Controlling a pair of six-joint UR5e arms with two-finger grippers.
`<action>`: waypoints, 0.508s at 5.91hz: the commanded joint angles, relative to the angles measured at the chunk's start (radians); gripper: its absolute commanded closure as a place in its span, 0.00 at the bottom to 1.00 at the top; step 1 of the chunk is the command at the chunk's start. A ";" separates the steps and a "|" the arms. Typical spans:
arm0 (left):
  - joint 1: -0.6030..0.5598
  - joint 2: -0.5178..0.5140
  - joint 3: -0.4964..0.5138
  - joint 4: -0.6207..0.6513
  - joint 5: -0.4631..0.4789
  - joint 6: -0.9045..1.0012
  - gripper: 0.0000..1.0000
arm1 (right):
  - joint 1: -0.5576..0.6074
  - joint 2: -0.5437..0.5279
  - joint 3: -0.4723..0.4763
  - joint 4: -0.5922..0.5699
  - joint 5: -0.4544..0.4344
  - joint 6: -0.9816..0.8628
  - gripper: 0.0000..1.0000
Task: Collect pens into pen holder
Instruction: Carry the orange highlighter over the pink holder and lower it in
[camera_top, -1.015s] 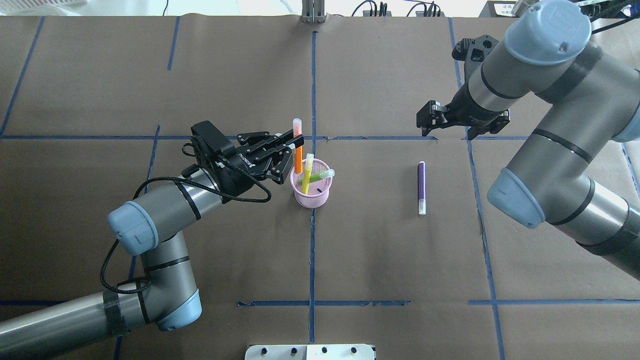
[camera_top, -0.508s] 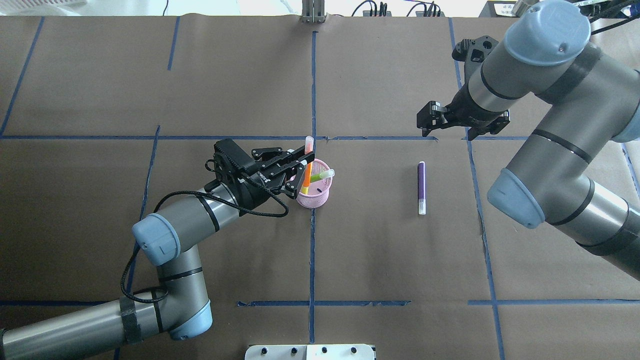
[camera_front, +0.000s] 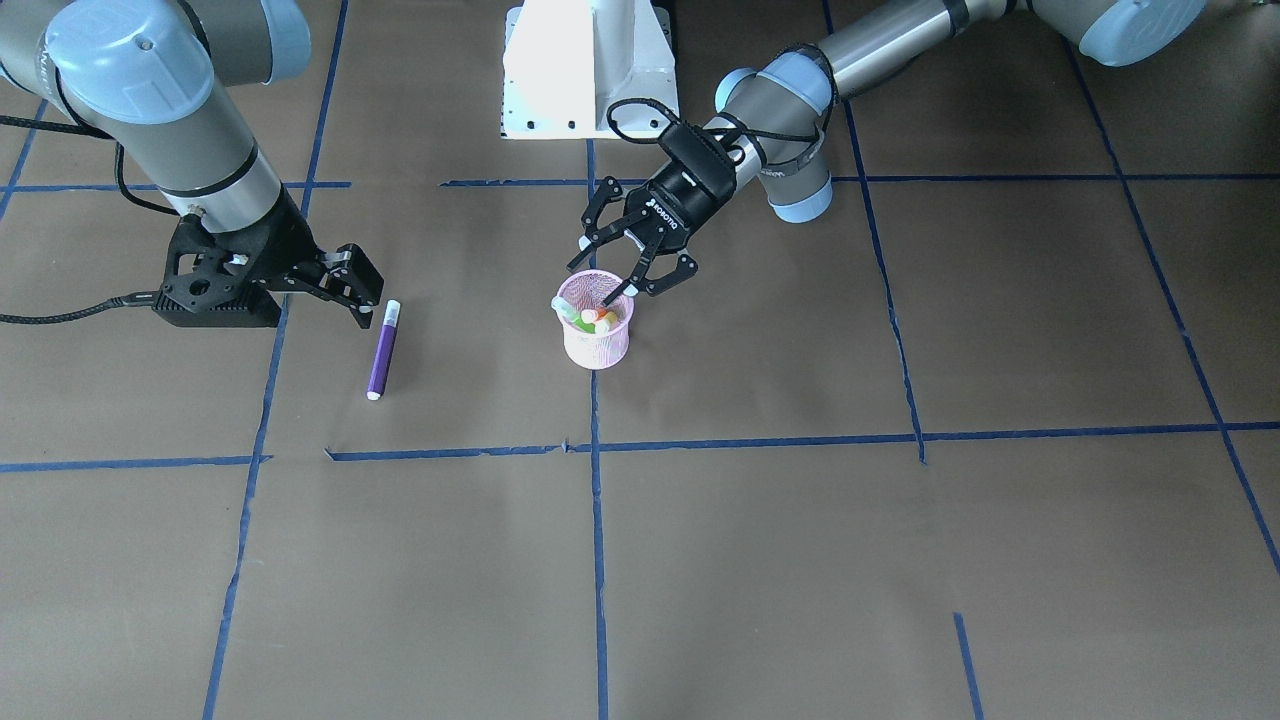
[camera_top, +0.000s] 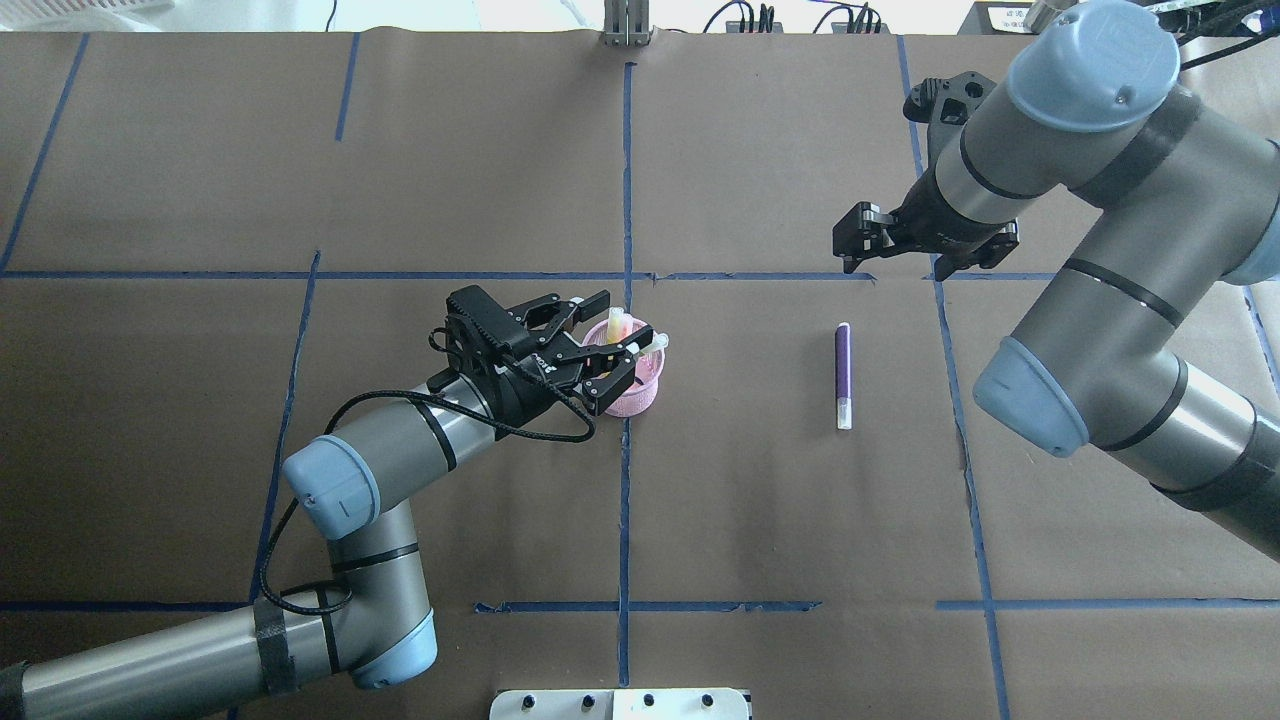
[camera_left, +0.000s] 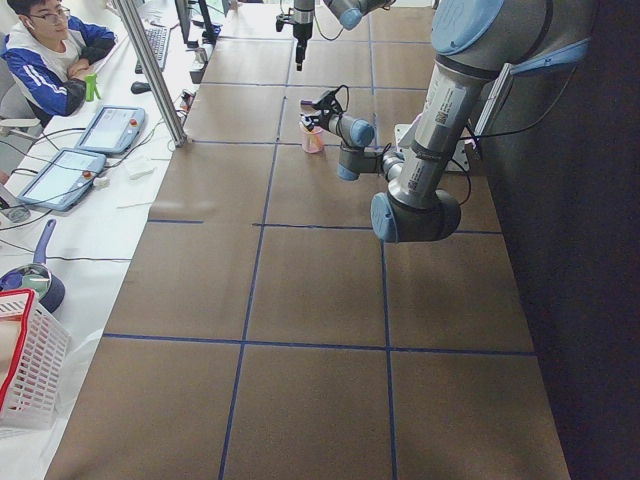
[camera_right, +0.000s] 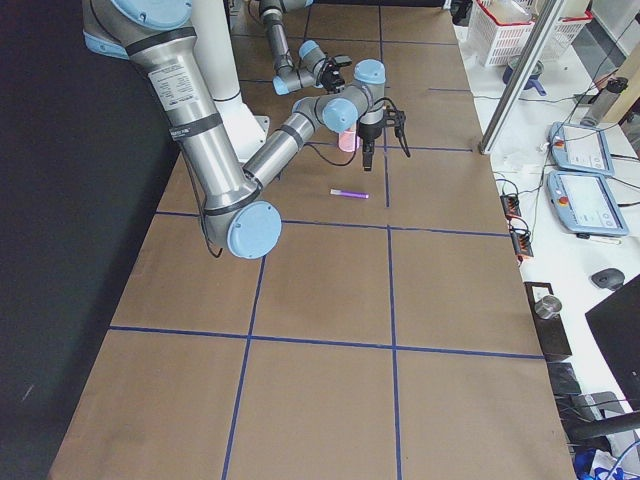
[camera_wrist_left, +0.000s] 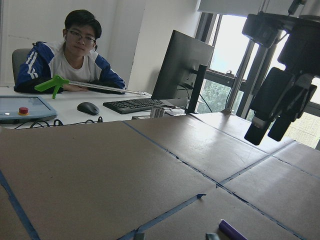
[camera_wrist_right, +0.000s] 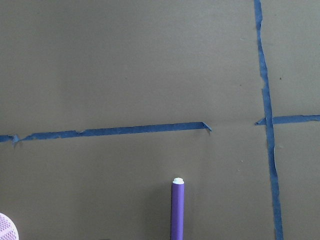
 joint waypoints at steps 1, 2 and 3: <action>0.000 -0.022 -0.006 0.015 -0.001 -0.001 0.00 | 0.000 -0.001 -0.014 0.000 0.000 0.001 0.00; -0.006 -0.022 -0.040 0.076 -0.004 -0.001 0.00 | -0.009 -0.003 -0.034 0.000 -0.002 0.004 0.00; -0.016 -0.019 -0.121 0.201 -0.008 -0.003 0.00 | -0.018 -0.003 -0.037 0.000 -0.002 0.004 0.00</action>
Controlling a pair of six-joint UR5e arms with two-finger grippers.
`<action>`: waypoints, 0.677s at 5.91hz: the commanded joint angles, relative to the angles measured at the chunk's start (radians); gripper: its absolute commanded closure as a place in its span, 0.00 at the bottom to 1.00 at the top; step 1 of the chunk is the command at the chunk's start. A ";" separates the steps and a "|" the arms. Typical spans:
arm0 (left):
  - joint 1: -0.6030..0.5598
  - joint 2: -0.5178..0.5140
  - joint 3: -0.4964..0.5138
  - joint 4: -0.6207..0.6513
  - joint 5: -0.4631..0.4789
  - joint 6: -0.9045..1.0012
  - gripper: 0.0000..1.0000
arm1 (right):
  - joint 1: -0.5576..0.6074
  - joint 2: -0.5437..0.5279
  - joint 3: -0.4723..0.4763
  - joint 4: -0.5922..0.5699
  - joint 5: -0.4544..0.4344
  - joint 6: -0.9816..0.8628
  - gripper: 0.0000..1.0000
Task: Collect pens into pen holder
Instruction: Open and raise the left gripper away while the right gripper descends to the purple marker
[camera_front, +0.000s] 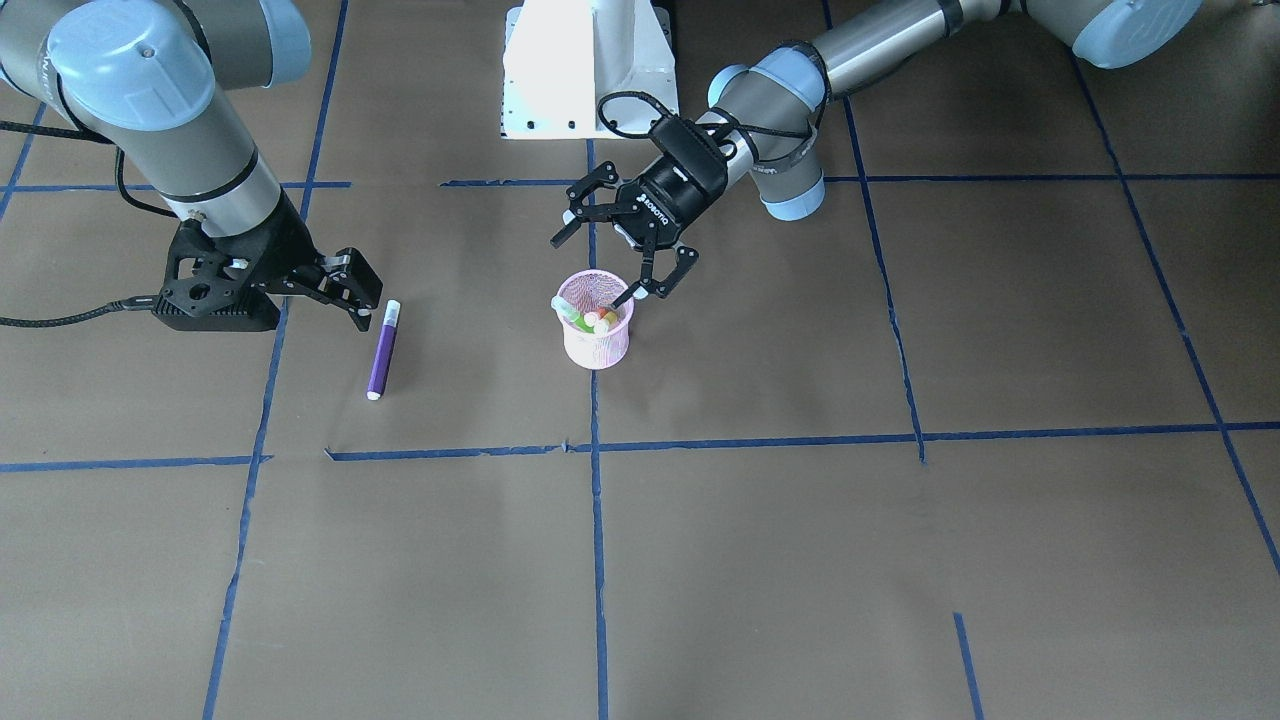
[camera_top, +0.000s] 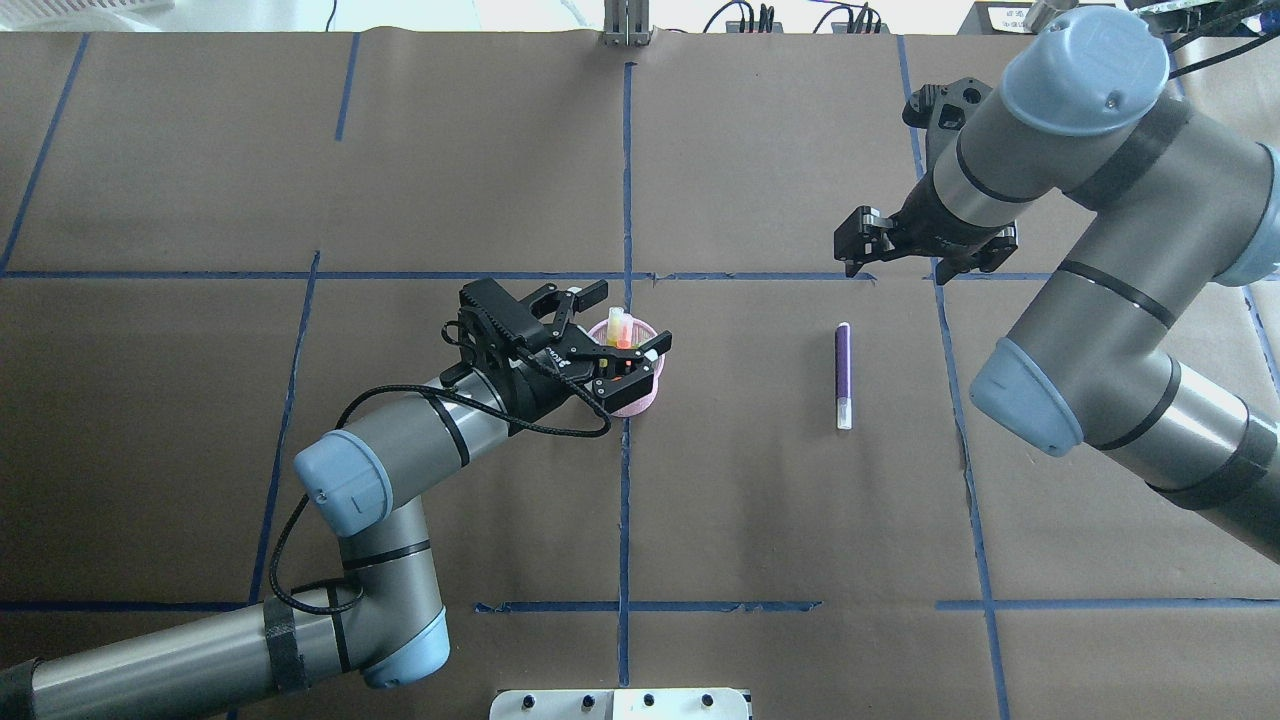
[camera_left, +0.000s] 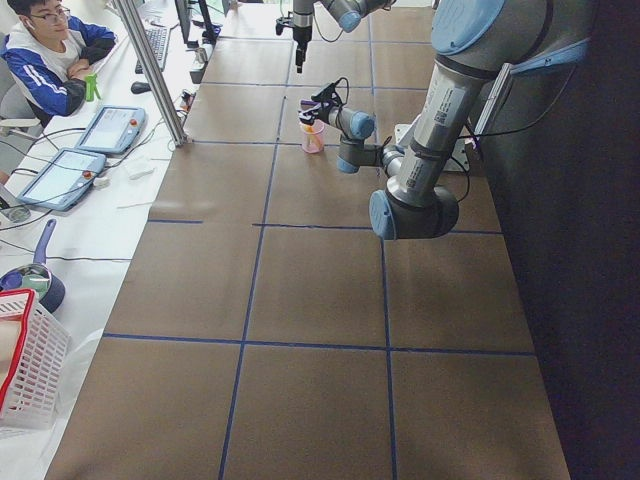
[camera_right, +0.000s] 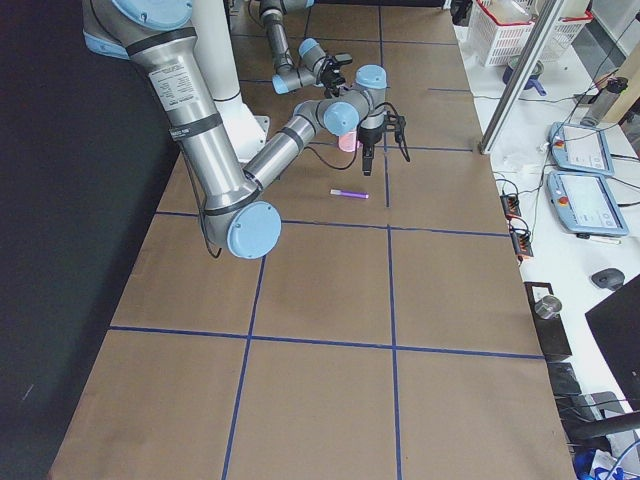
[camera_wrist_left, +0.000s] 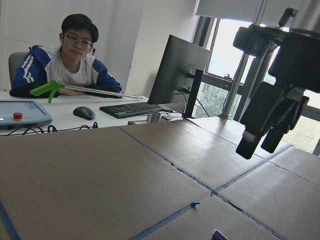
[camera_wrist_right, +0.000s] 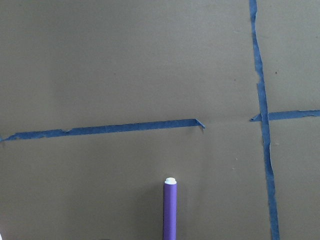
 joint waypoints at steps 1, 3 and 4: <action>-0.028 0.008 -0.178 0.272 -0.007 -0.001 0.00 | -0.024 -0.017 -0.008 0.002 -0.002 0.004 0.00; -0.147 0.018 -0.309 0.553 -0.191 -0.001 0.00 | -0.045 -0.016 -0.050 0.003 -0.003 0.008 0.00; -0.245 0.069 -0.340 0.618 -0.346 -0.001 0.00 | -0.054 -0.014 -0.111 0.105 -0.005 0.018 0.00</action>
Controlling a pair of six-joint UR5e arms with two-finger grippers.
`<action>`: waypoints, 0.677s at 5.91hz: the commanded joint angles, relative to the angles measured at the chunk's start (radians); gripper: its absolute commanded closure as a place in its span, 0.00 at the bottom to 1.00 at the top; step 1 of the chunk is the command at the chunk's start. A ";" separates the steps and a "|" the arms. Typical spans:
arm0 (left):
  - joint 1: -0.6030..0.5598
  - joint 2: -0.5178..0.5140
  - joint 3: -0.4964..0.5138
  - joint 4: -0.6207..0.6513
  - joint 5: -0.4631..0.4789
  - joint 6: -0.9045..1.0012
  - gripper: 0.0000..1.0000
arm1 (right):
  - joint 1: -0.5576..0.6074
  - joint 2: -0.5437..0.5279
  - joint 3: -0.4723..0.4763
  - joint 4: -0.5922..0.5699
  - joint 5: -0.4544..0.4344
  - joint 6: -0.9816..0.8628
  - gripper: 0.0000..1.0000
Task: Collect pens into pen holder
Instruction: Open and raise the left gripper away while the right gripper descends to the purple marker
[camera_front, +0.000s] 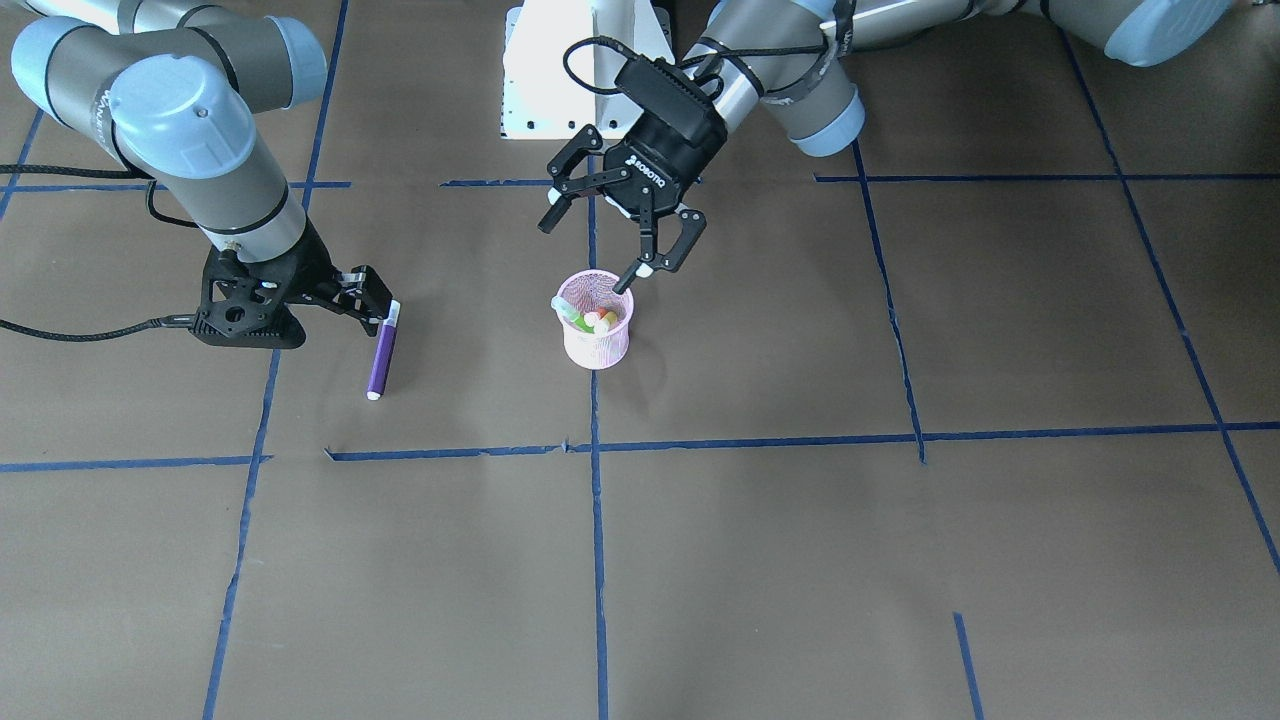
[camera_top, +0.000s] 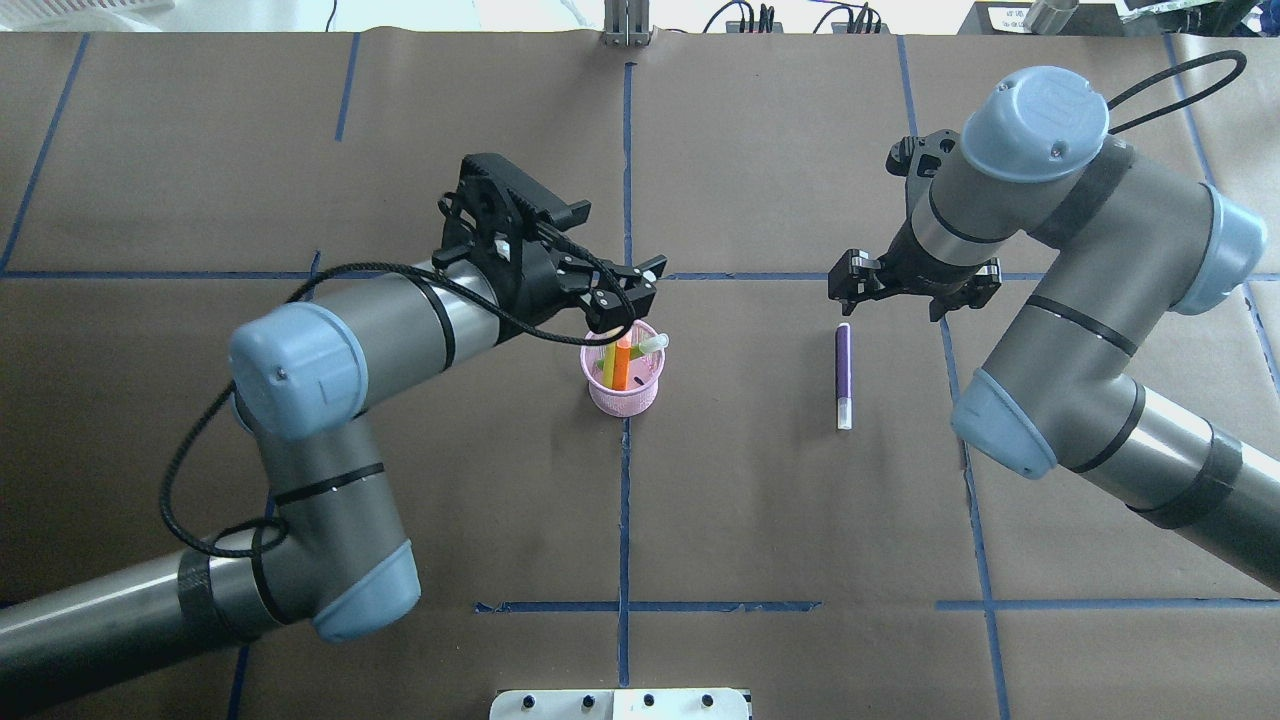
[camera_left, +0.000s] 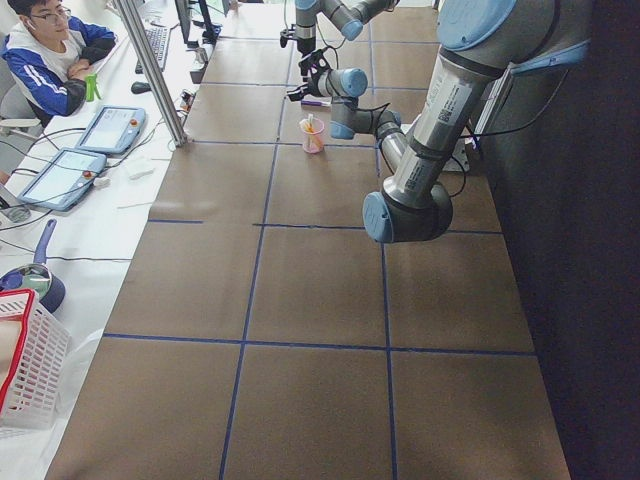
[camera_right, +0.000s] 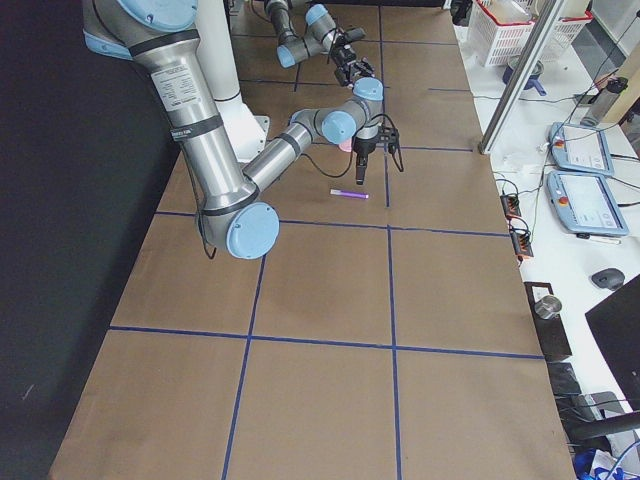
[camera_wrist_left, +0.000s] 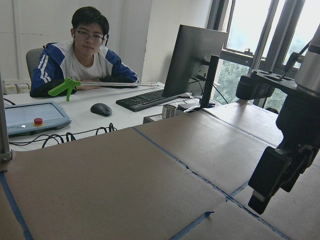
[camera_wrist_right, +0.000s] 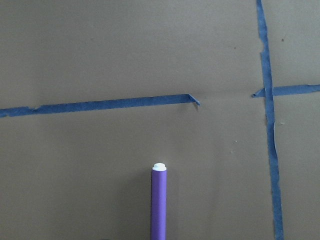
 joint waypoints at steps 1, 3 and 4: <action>-0.175 0.075 -0.040 0.088 -0.286 0.000 0.00 | -0.022 0.009 -0.147 0.215 -0.004 0.056 0.00; -0.367 0.181 -0.046 0.087 -0.583 0.002 0.00 | -0.042 0.012 -0.201 0.243 -0.004 0.059 0.00; -0.418 0.222 -0.046 0.087 -0.655 0.003 0.00 | -0.046 0.012 -0.199 0.243 -0.004 0.062 0.00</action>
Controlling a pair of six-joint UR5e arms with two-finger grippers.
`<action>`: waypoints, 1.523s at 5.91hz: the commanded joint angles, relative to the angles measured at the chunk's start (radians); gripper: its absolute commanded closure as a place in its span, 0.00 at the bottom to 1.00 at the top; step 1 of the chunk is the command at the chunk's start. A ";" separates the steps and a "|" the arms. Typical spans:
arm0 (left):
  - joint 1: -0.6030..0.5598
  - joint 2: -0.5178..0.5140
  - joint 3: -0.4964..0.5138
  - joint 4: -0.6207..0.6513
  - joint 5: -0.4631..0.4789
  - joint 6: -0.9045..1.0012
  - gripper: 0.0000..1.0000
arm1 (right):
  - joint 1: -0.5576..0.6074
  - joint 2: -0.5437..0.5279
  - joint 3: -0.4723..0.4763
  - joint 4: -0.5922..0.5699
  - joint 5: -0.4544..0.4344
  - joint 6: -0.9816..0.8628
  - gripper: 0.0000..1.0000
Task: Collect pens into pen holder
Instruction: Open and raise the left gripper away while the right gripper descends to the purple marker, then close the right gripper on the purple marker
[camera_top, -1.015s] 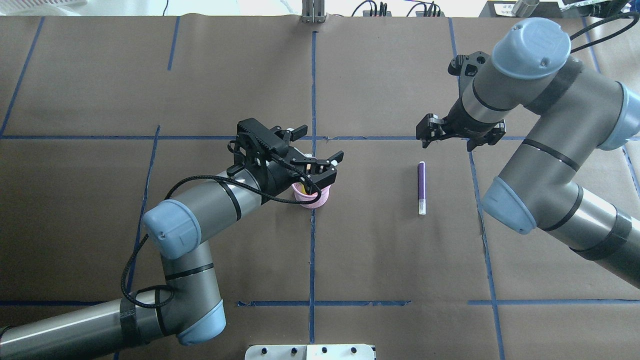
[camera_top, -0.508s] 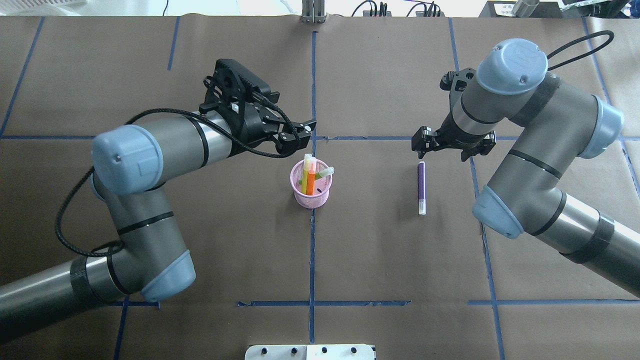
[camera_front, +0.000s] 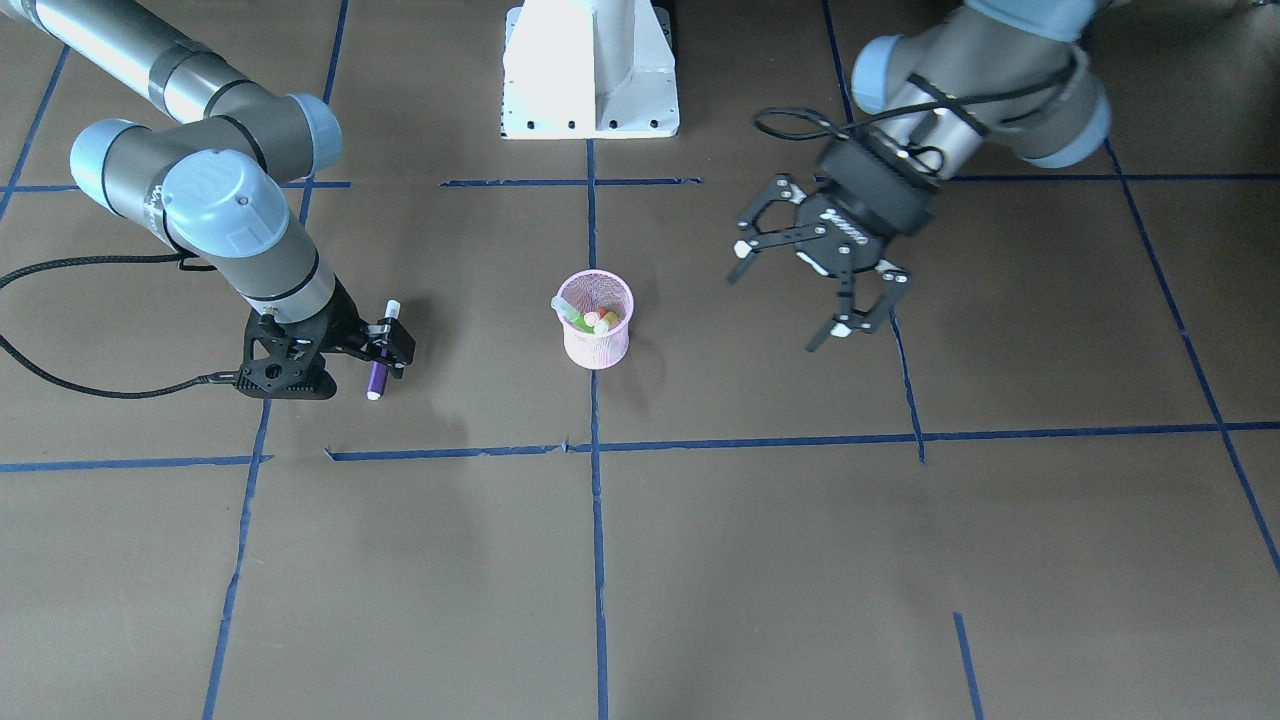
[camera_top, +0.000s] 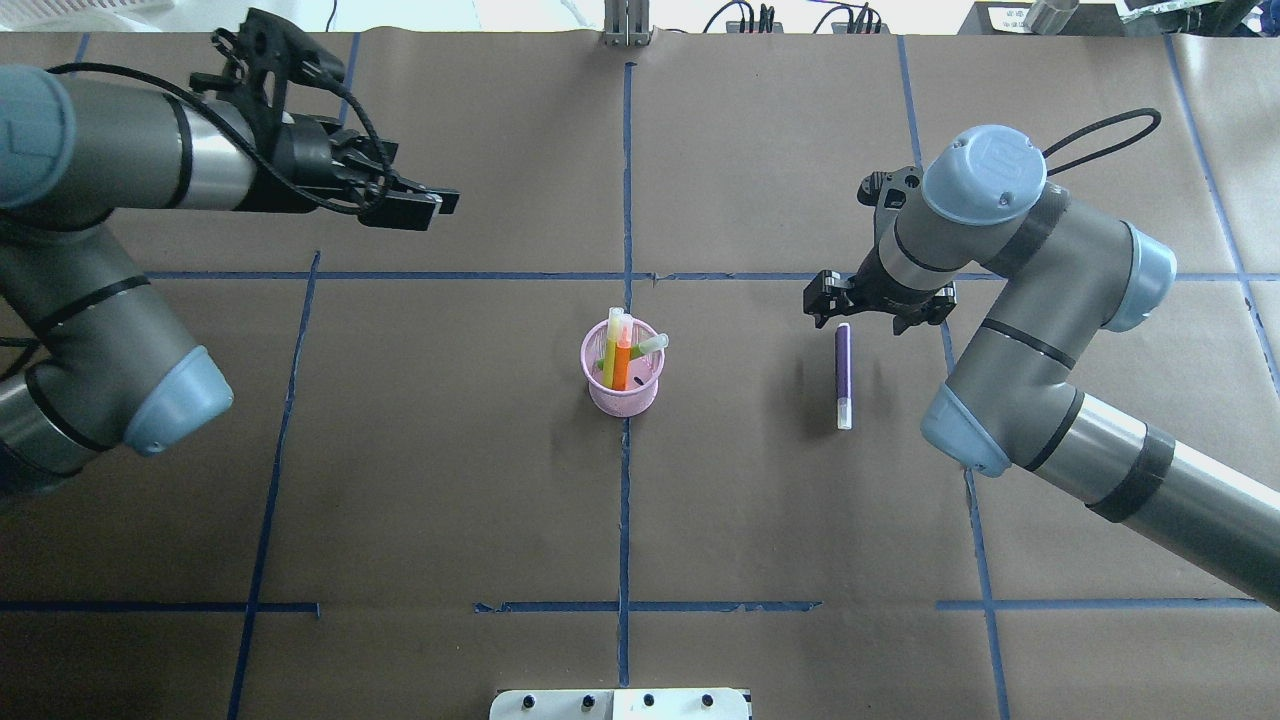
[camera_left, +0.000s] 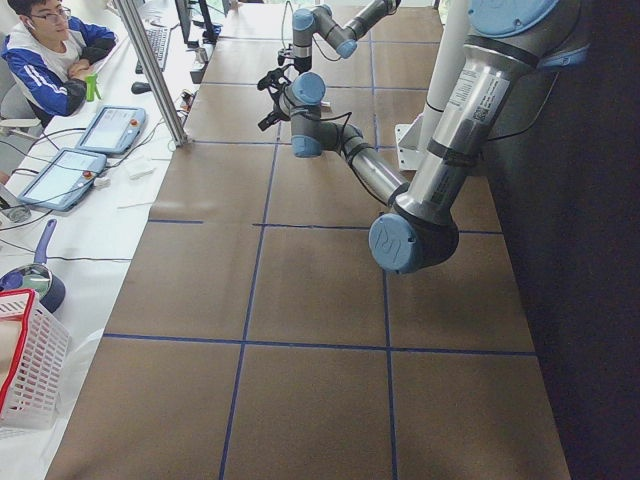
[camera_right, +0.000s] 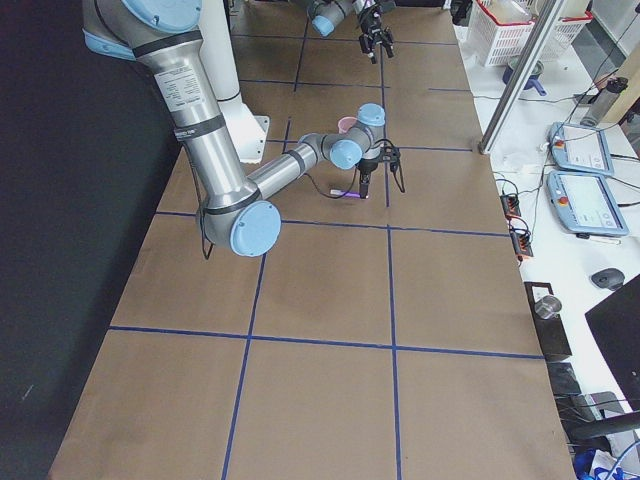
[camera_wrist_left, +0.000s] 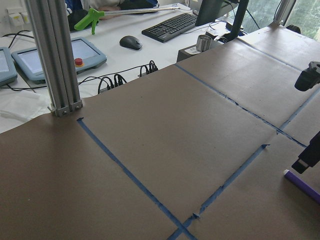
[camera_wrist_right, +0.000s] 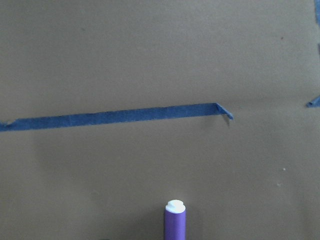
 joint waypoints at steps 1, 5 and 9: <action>-0.082 0.060 -0.001 -0.003 -0.118 0.001 0.00 | -0.028 -0.001 -0.012 0.002 -0.005 0.004 0.00; -0.131 0.104 -0.002 -0.009 -0.183 0.052 0.00 | -0.045 0.002 -0.047 0.002 -0.019 0.000 0.01; -0.131 0.109 -0.002 -0.009 -0.183 0.052 0.00 | -0.044 0.002 -0.047 0.003 -0.017 -0.013 0.74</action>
